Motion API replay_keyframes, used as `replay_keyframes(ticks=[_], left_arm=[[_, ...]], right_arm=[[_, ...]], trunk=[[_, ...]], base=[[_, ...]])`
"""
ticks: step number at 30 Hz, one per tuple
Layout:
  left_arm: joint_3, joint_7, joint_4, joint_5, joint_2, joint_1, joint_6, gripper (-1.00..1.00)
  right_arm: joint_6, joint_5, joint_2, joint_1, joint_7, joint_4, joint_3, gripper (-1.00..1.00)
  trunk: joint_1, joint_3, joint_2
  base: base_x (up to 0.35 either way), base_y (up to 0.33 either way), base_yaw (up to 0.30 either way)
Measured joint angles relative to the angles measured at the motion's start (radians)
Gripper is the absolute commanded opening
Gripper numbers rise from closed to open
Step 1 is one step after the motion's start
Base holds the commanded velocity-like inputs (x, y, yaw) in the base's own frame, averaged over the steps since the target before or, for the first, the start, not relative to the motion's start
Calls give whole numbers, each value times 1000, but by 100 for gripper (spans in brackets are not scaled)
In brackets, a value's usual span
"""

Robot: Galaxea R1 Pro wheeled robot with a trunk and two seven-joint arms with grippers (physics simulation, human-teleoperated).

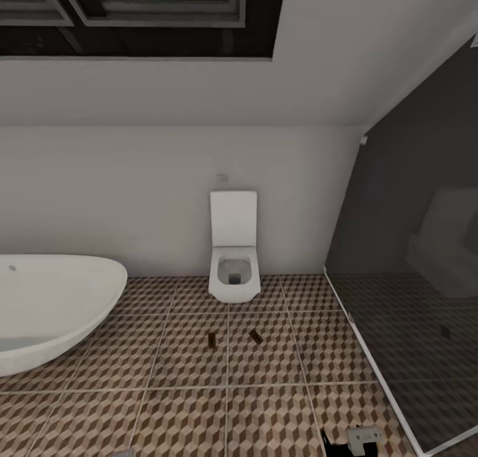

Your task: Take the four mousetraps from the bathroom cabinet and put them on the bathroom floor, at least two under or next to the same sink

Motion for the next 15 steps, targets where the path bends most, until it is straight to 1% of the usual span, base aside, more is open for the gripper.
replay_keyframes(ticks=[5, 15], left_arm=[[0, -1, 0, 0, 0, 0, -1, 100], [-1, -1, 0, 0, 0, 0, -1, 100]], right_arm=[[0, -1, 0, 0, 0, 0, 0, 100], [0, -2, 0, 0, 0, 0, 0, 100]], trunk=[[0, 5, 0], [0, 6, 0]], base=[[0, 0, 0], [0, 0, 0]])
